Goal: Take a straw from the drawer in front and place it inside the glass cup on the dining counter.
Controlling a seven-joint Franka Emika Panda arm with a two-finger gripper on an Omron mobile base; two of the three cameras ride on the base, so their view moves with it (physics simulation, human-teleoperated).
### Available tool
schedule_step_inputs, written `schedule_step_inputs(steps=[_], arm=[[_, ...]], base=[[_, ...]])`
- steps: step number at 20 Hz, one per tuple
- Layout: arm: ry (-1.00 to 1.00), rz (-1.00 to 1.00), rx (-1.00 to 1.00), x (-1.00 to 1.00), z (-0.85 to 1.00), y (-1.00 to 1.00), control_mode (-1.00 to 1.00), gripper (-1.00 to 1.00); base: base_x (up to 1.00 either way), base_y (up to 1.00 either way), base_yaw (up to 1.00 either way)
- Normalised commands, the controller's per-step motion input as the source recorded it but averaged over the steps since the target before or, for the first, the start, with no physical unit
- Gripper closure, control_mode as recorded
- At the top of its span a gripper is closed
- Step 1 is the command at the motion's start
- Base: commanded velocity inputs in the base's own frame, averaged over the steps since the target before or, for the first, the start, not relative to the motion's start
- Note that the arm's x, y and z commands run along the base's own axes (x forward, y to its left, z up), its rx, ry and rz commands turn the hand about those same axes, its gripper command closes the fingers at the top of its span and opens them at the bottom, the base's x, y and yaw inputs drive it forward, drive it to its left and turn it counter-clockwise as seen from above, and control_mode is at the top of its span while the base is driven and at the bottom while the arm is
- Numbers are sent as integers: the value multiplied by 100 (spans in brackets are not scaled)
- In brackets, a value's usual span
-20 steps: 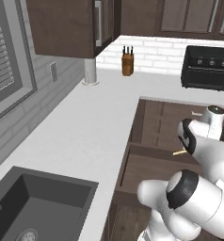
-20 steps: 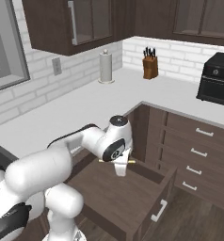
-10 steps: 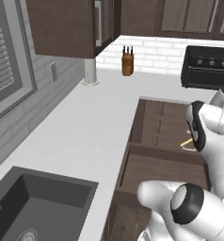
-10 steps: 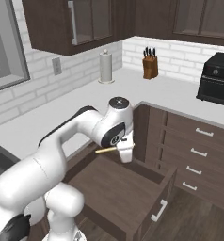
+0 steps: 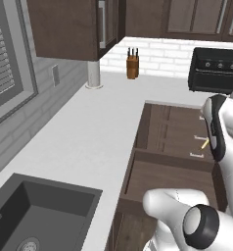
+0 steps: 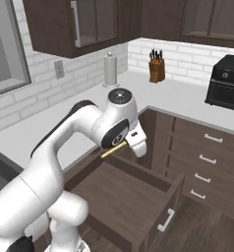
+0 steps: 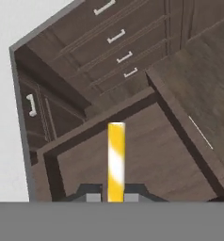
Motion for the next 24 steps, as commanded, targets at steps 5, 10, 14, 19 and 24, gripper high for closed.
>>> schedule_step_inputs(steps=[5, 10, 14, 19, 24], arm=[[-17, 31, -23, -4, 53, 0, -100, 100], [-25, 28, -22, -20, 35, 12, -100, 100], [-26, 19, -14, -35, 7, 26, -100, 100], [-24, 15, -10, -16, 4, 31, -100, 100], [-11, 18, -2, 0, 43, 4, -100, 100]], base=[[0, 0, 0], [0, 0, 0], [0, 0, 0], [0, 0, 0], [0, 0, 0]])
